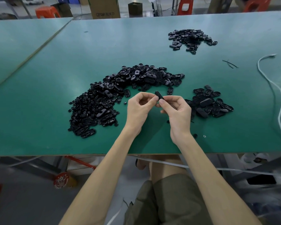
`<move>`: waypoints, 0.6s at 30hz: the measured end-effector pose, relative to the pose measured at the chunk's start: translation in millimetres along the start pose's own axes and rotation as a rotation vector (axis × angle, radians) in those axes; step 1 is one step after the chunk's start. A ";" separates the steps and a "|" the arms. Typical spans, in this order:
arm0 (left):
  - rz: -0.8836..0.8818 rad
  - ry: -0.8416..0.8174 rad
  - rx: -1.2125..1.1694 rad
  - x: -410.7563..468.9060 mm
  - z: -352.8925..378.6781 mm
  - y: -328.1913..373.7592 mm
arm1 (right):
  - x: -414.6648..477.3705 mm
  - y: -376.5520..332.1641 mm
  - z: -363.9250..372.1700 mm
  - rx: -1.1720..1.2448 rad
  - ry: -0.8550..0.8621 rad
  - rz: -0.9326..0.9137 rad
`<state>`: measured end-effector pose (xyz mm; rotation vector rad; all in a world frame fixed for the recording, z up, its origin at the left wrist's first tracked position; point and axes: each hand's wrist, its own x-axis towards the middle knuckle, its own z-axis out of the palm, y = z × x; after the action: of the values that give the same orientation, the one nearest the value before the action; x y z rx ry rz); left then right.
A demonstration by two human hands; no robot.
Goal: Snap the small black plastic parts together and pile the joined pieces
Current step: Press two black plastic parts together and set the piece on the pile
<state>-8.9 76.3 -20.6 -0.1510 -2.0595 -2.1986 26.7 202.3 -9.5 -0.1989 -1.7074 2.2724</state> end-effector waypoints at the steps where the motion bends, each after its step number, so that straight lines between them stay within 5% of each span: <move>1: 0.002 -0.003 -0.013 -0.2 -0.5 0.6 | 0.0 0.2 0.1 -0.005 -0.002 -0.001; 18: -0.017 -0.082 -0.143 -0.3 -2.8 3.8 | 3.4 6.8 0.3 -0.016 0.008 -0.009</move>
<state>-7.9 73.3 -17.2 -0.2411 -1.9495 -2.3879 22.4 201.4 -15.6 -0.2024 -1.7197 2.2494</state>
